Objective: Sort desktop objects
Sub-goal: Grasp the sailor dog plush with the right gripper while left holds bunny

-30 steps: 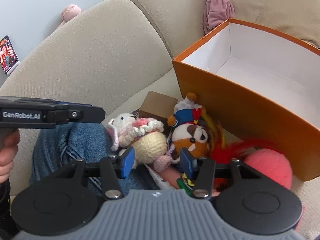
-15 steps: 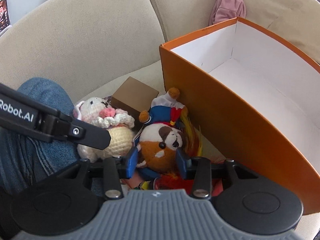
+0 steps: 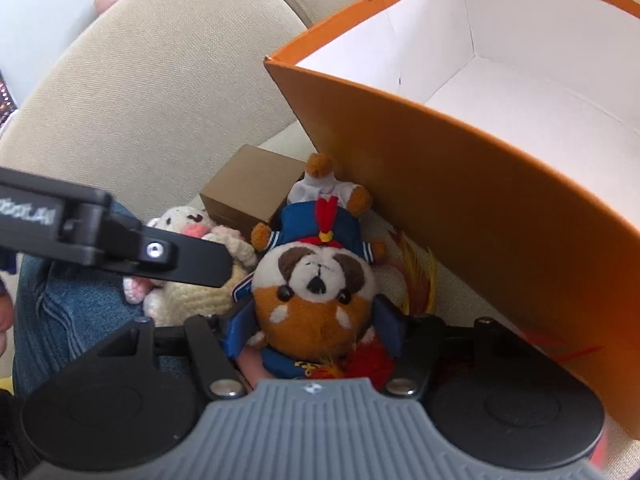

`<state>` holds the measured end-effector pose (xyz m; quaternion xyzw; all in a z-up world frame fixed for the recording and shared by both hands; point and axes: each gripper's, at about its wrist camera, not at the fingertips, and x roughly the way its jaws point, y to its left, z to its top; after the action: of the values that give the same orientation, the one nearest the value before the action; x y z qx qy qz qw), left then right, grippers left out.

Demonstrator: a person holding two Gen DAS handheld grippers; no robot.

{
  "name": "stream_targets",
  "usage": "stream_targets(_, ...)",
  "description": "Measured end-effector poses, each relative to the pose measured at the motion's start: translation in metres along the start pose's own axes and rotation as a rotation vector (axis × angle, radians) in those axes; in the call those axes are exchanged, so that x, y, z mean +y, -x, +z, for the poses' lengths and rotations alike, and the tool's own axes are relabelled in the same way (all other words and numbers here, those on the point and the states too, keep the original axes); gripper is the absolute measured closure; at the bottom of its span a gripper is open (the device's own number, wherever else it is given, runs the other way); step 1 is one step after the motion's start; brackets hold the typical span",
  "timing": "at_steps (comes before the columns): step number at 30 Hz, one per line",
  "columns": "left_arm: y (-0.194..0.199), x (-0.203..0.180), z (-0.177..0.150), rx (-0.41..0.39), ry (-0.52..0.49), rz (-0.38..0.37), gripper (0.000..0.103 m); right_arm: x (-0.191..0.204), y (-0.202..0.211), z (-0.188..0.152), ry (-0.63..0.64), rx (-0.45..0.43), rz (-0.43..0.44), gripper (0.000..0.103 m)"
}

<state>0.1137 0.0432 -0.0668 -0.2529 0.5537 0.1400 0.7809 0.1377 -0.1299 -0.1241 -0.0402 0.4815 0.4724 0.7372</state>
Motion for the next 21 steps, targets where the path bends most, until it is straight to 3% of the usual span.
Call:
stream_targets(3, 0.000, 0.000, -0.003, 0.012, -0.023, 0.011, 0.020, 0.007, 0.011, -0.003, 0.029, -0.023, -0.019, 0.050)
stream_targets(7, 0.003, 0.005, -0.004, 0.010, 0.001, 0.023, 0.028, 0.015, 0.037, -0.009, 0.040, -0.074, -0.031, 0.051)
stream_targets(12, -0.005, 0.004, 0.003, 0.017, 0.082, 0.037, 0.028, 0.027, 0.072, -0.020, 0.050, -0.162, -0.071, 0.051)
stream_targets(17, -0.015, -0.005, 0.002, 0.005, 0.057, 0.096, 0.023, 0.028, 0.105, -0.030, -0.003, -0.255, -0.079, 0.050)
stream_targets(21, -0.020, -0.006, 0.001, -0.008, 0.012, 0.133, 0.041, 0.022, 0.128, -0.035, -0.075, -0.314, -0.027, 0.050)
